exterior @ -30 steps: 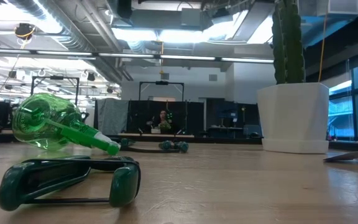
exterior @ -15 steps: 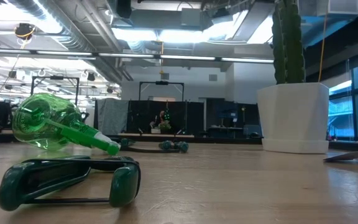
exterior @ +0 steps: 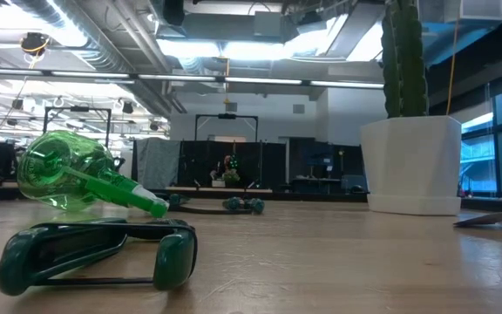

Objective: Pick & Place Garden tools in Gardening bag
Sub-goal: Put the top right hand pruner into the white bag

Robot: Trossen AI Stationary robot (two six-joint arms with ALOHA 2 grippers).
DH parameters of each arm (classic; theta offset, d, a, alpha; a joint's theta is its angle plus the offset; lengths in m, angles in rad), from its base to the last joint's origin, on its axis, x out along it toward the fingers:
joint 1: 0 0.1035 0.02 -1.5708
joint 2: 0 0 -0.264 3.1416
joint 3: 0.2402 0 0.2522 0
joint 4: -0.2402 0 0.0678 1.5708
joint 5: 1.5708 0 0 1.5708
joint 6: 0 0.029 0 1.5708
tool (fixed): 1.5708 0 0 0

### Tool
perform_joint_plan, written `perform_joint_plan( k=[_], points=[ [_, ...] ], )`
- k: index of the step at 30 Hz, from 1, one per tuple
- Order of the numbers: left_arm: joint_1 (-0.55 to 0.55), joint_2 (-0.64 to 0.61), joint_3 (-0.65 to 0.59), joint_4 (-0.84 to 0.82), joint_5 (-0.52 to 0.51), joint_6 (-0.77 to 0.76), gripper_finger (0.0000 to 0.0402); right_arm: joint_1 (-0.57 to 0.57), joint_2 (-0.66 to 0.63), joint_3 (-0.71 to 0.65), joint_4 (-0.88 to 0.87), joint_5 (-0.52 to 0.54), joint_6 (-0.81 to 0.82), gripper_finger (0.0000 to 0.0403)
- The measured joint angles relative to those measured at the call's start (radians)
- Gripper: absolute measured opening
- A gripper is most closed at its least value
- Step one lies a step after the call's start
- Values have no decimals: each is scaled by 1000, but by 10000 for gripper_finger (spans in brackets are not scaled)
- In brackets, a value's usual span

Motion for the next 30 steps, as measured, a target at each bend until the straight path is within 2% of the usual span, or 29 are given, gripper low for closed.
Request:
perform_joint_plan(
  k=[24, 30],
  points=[
    [0, 0, 0, 0, 1, 0, 2, -2, 29, 0, 34, -8, -18, 61],
    [-2, 0, 0, 0, 1, 0, 3, -2, 32, -55, 119, -8, -10, 61]
  ],
)
